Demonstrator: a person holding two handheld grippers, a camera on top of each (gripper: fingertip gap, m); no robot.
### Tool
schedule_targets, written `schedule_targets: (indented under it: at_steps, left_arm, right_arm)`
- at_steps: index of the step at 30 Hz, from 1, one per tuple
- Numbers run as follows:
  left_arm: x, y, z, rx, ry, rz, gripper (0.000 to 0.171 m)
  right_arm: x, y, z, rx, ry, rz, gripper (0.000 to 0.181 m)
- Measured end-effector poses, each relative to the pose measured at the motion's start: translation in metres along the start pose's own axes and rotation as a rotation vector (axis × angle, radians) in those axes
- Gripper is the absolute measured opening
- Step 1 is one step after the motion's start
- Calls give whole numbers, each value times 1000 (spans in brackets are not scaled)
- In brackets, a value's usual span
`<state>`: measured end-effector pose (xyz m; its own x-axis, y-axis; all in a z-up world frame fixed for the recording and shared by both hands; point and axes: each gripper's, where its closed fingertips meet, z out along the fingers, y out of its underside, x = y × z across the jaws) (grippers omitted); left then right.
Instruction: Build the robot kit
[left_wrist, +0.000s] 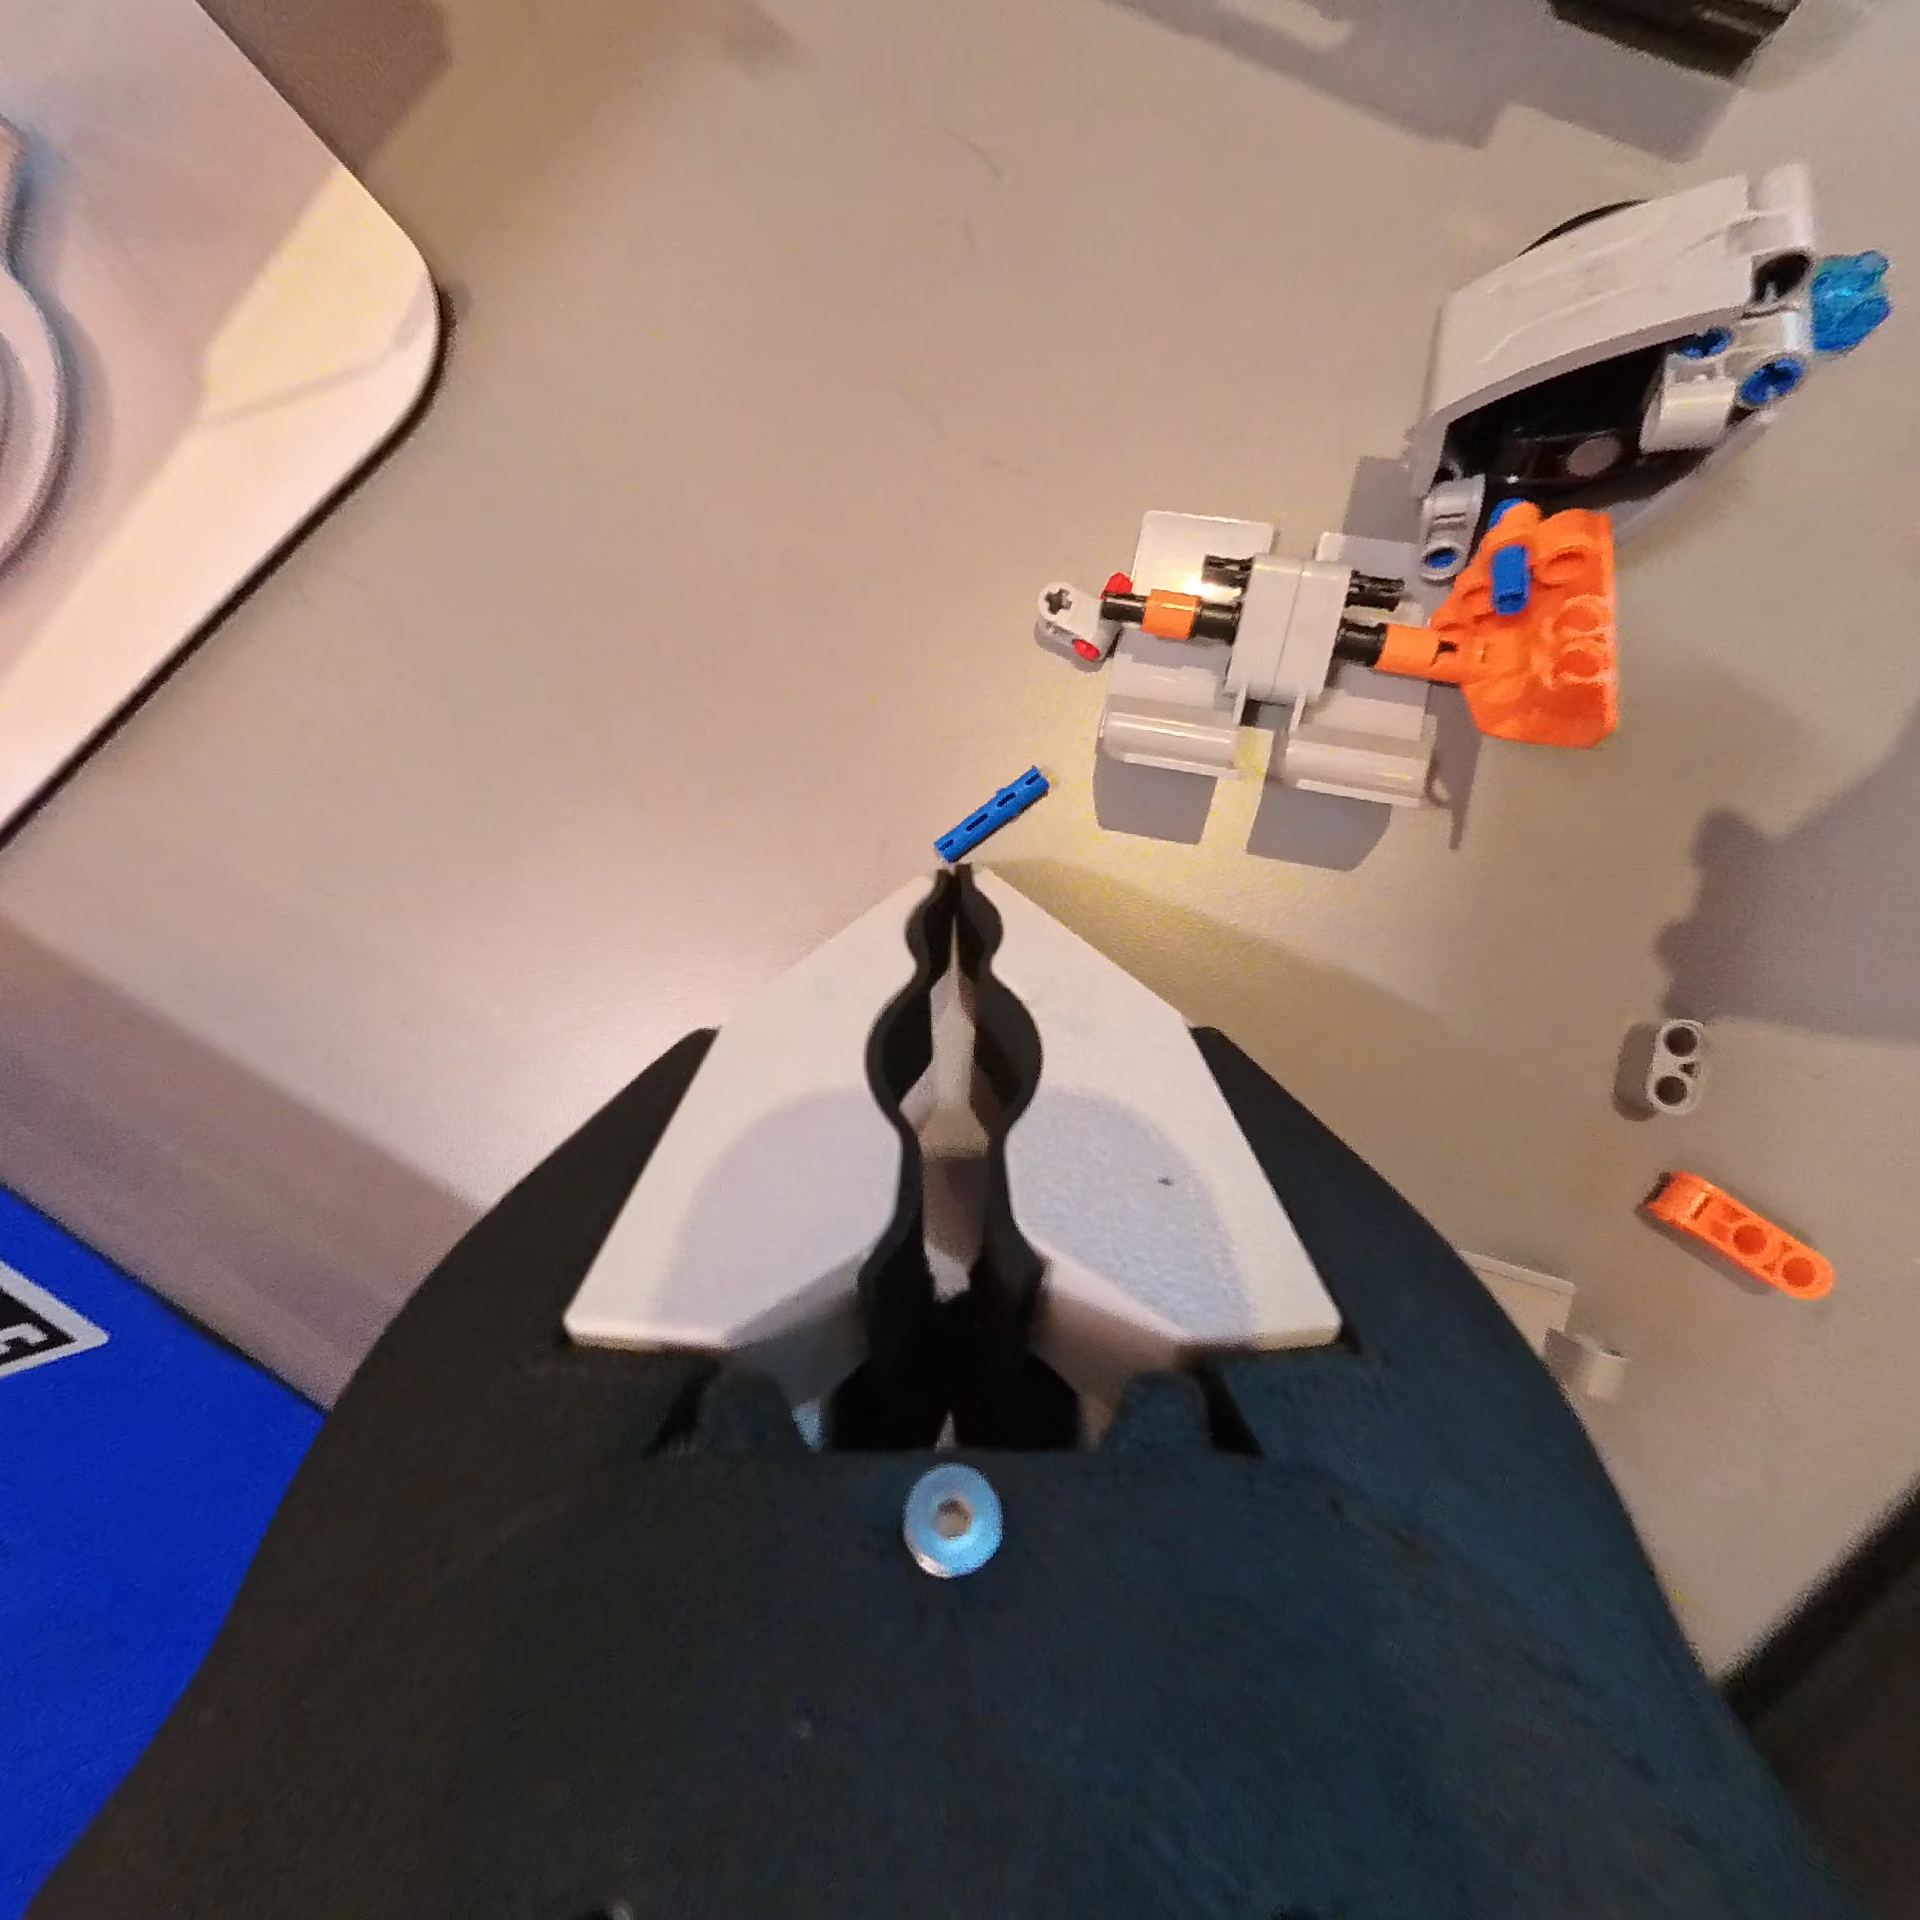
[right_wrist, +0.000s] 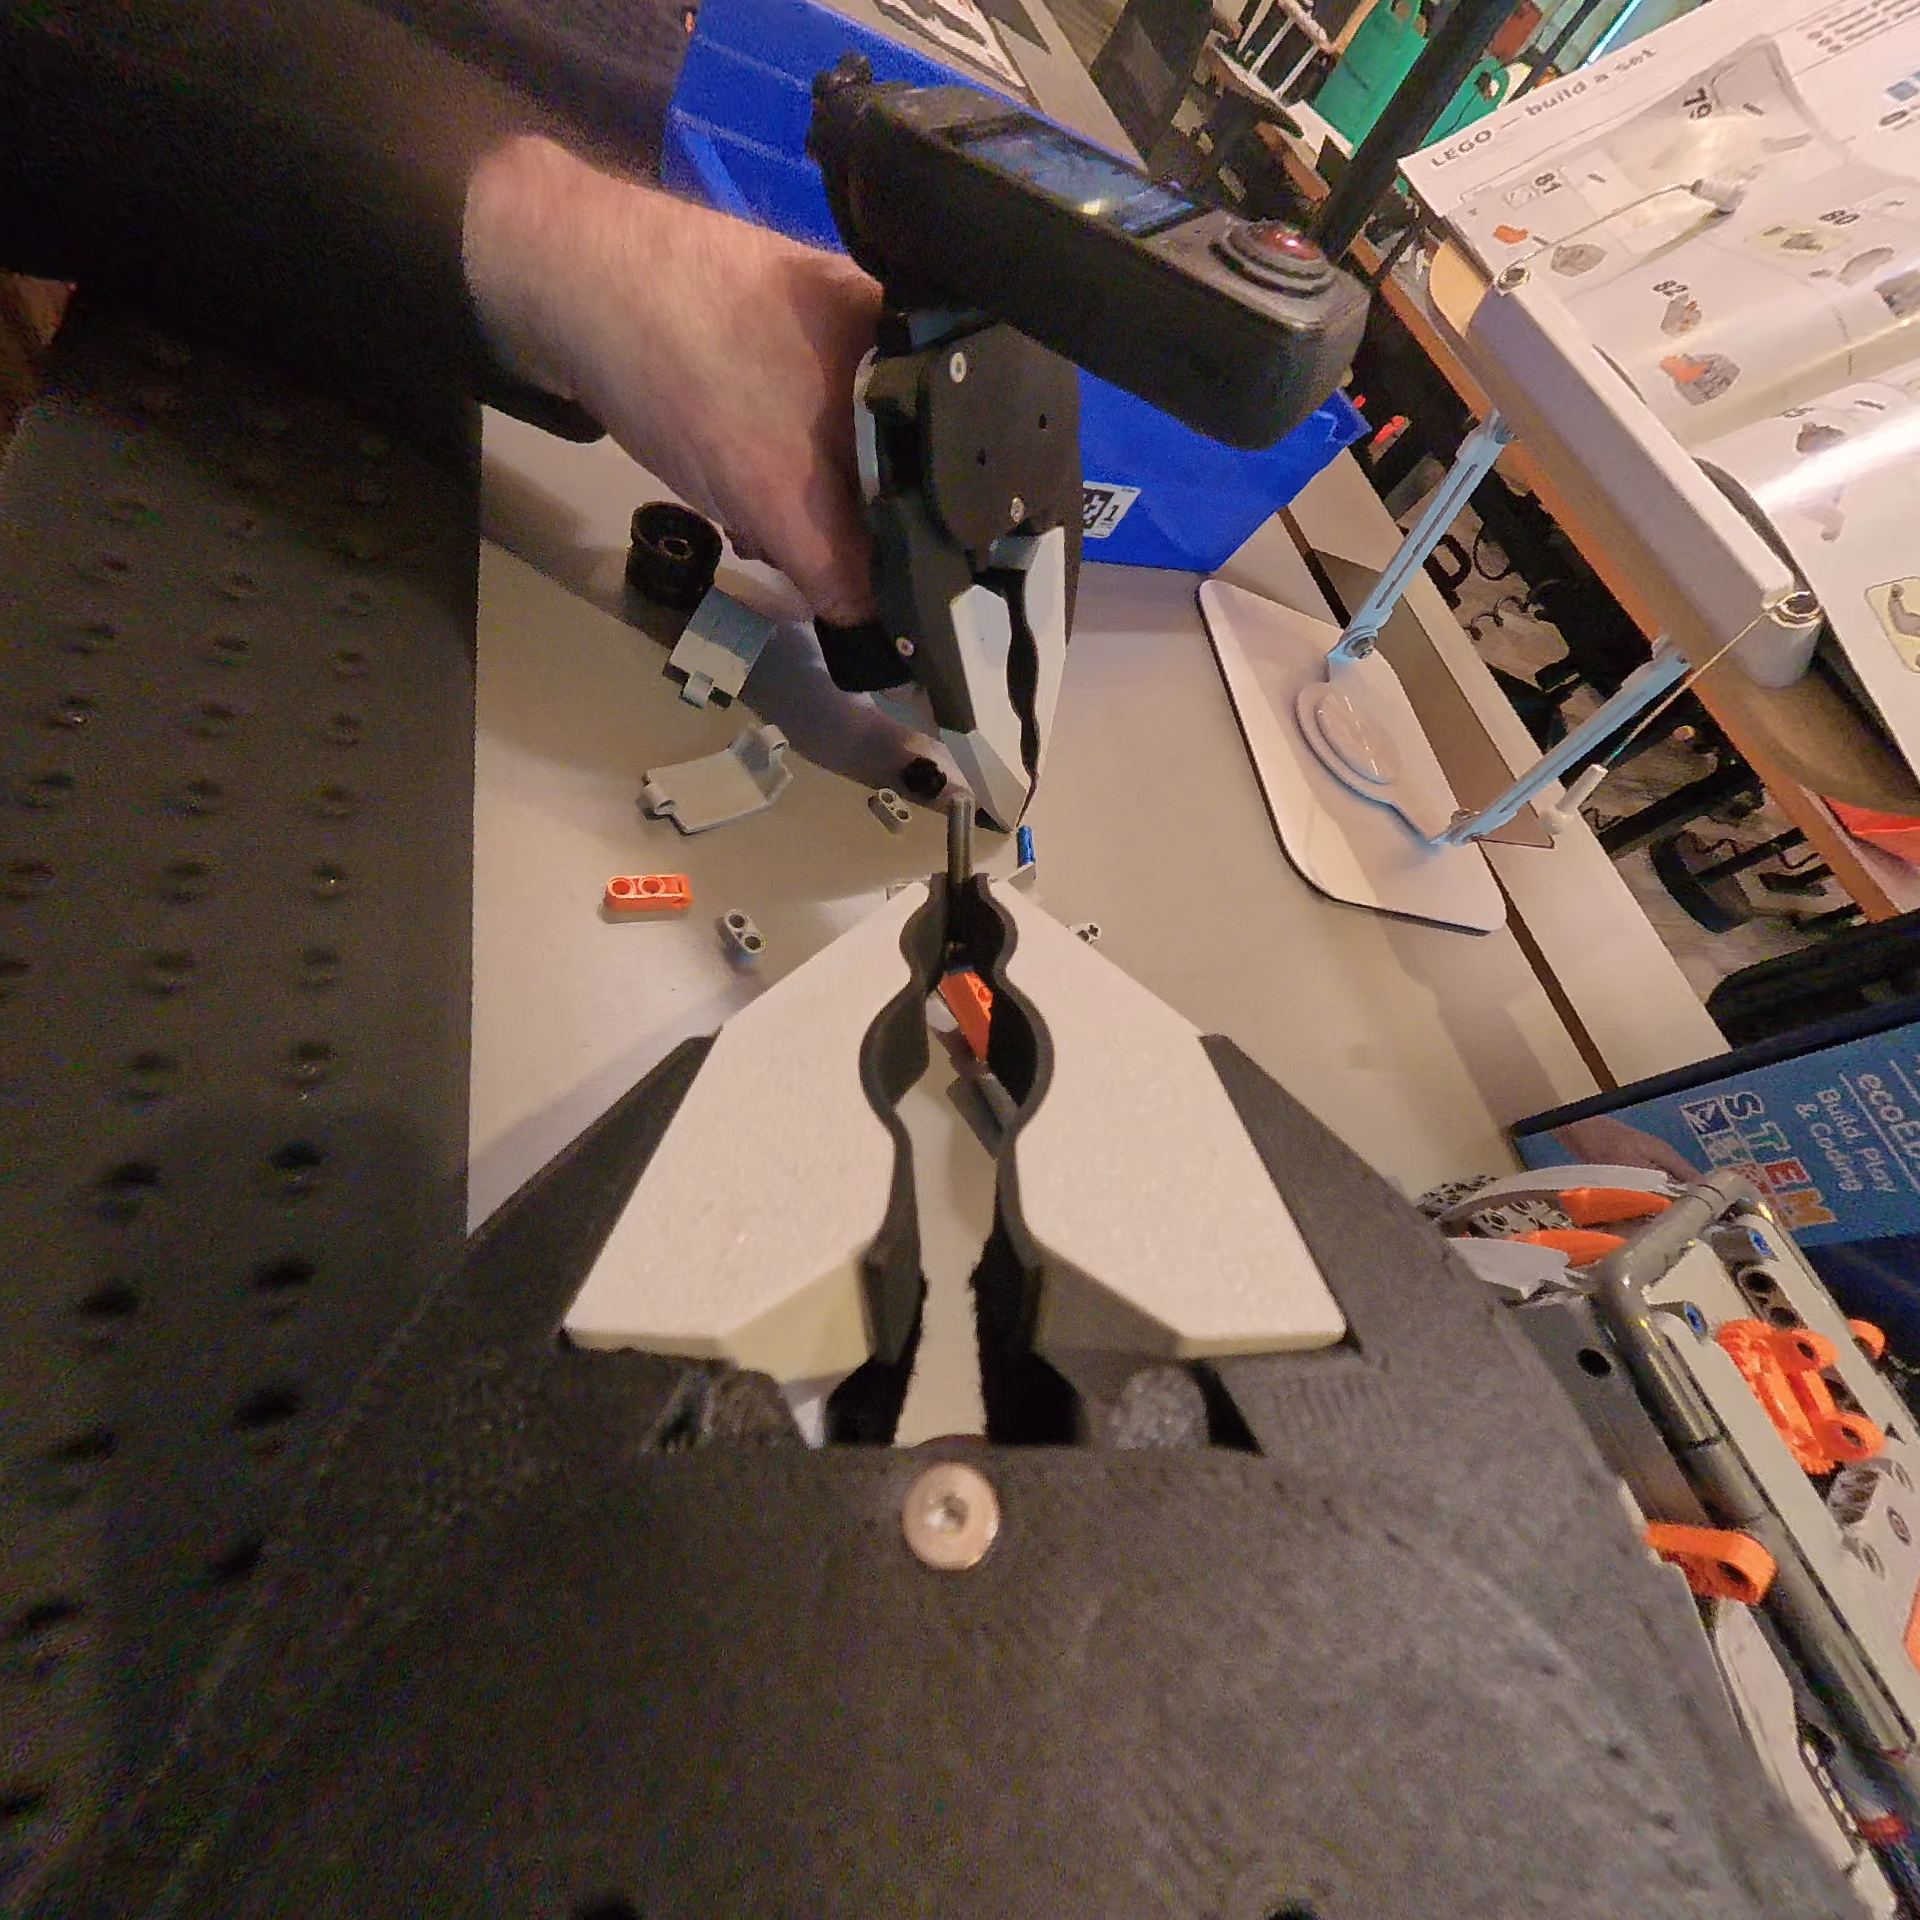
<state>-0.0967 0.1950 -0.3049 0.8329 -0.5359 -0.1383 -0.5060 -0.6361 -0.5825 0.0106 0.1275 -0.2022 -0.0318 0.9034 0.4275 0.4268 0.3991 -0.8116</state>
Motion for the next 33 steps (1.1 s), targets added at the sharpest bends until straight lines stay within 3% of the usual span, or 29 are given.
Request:
schedule_targets:
  at_steps: [9, 15, 23, 33]
  left_arm:
    - [14, 12, -13, -3, 70, -1, 0]
    - [9, 2, -30, 72, 83, -42, 5]
    - [19, 17, -16, -20, 113, -21, 10]
    - [20, 15, -17, 18, 87, 7, 3]
  right_arm:
    - [3, -5, -10, 28, 15, 15, 1]
    - [3, -6, -11, 33, 12, 18, 1]
    - [3, -6, -11, 35, 8, 23, 1]
    - [2, -4, -10, 32, -5, 35, 1]
